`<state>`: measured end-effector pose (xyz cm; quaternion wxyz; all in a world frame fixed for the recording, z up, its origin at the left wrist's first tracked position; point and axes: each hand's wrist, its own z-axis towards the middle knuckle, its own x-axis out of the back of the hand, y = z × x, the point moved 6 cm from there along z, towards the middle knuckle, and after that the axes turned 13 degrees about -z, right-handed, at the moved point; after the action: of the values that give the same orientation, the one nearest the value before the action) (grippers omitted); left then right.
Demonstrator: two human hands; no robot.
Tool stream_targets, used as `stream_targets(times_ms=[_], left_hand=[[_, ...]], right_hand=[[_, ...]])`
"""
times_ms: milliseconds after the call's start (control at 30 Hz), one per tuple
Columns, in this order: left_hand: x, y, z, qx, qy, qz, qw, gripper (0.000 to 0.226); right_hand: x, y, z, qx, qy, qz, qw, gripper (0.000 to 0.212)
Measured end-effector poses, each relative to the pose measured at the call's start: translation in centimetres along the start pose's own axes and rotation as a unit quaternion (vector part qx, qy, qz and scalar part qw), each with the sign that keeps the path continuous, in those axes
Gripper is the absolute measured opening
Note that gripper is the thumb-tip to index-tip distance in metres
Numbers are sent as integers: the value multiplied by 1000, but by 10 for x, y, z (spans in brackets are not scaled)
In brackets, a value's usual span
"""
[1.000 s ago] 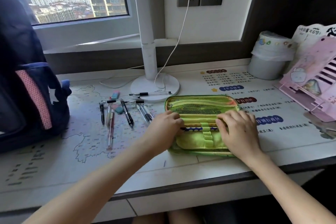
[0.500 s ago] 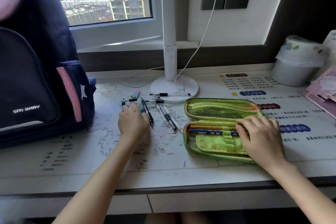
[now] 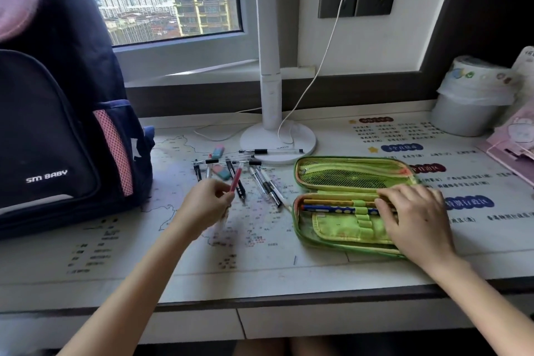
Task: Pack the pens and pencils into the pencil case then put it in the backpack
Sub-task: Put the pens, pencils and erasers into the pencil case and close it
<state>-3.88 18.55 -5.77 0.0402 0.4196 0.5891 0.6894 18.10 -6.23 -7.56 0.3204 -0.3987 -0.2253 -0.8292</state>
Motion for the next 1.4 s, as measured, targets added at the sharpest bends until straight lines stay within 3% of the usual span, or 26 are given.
stream_targets(times_ms=[67, 200, 300, 533, 733, 1033, 1233, 1400], left_hand=[[-12, 24, -13, -58, -53, -65, 995, 19], [-52, 66, -29, -258, -81, 96, 958, 22], [-82, 73, -28, -327, -99, 201, 918, 24], [-104, 86, -28, -359, -158, 265, 881, 27], [-108, 85, -32, -351, -163, 278, 879, 28], [-126, 88, -35, -409, -172, 297, 845, 24], [-129, 94, -43, -422, -168, 373, 809, 18], [-124, 88, -35, -375, -181, 420, 806, 30]], right_hand=[[1, -1, 0, -3, 0, 4, 1000, 44], [2, -1, 0, -15, -9, 15, 1000, 43], [3, 0, -1, -21, -13, 17, 1000, 42], [1, 2, -1, -25, -19, 3, 999, 39], [1, 1, -1, -22, -22, 10, 999, 39], [-1, 2, 0, -24, -25, 15, 999, 40], [-1, 2, -1, -23, -21, 13, 999, 39], [2, 1, -1, -26, -18, 15, 999, 39]])
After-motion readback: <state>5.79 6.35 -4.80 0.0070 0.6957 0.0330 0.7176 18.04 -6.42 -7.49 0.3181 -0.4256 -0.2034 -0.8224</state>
